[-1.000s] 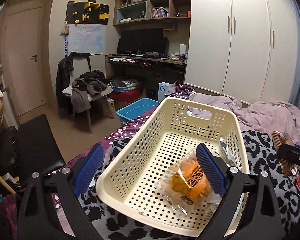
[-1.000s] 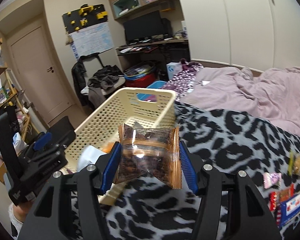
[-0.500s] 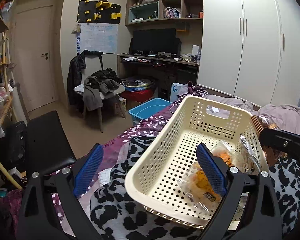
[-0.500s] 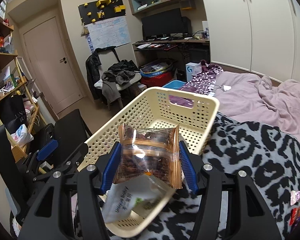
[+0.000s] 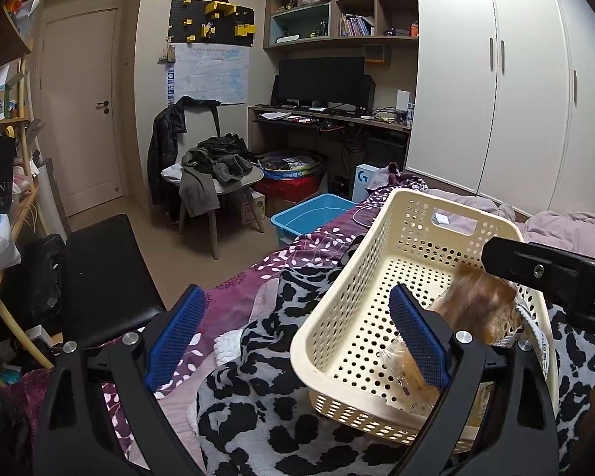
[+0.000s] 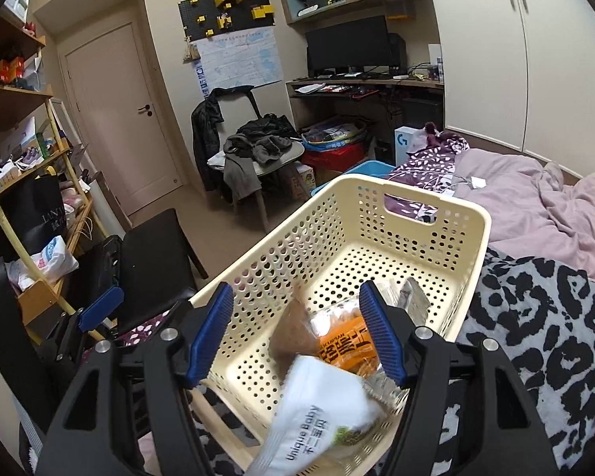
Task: Organize snacks
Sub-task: 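Carry the brown cookie pack over the basket and open the right gripper, then move both grippers away from the basket back toward the snacks on the bed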
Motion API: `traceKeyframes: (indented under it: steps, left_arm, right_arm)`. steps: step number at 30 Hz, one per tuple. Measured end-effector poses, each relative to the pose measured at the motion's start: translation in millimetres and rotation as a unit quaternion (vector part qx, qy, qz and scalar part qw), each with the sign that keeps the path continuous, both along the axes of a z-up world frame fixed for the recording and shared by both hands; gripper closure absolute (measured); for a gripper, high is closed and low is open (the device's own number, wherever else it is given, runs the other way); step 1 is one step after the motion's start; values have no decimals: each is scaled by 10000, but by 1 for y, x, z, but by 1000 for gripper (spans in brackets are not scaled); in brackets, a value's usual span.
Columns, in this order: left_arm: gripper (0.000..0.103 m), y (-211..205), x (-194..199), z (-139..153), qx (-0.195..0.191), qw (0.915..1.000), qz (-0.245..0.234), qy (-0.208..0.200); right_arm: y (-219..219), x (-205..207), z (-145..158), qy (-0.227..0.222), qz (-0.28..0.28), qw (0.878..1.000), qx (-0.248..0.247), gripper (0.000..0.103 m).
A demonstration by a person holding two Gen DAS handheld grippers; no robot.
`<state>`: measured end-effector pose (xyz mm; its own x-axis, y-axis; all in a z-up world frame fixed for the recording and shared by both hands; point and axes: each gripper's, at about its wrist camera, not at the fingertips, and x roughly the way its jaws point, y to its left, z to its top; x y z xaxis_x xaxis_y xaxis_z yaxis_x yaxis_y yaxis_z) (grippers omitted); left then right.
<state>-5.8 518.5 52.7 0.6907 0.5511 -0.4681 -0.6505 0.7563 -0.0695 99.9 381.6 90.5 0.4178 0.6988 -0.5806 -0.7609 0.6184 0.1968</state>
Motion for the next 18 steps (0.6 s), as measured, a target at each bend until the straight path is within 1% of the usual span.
traceKeyframes:
  steps: [13,16,18]
  left_arm:
    - [8,-7,4,2,72,10000,-59,28]
    - [8,-8,5,2,89,9999,-59,39]
    - [8,-11,5,2,110,9999,-64,55]
  right_arm:
    - [-33,-3,-4,112,-179,9997,83,36]
    - [-43,-2,-6,163,-263,9994,129,29]
    - [-49,-1,-7,169,-320,9992,151,26]
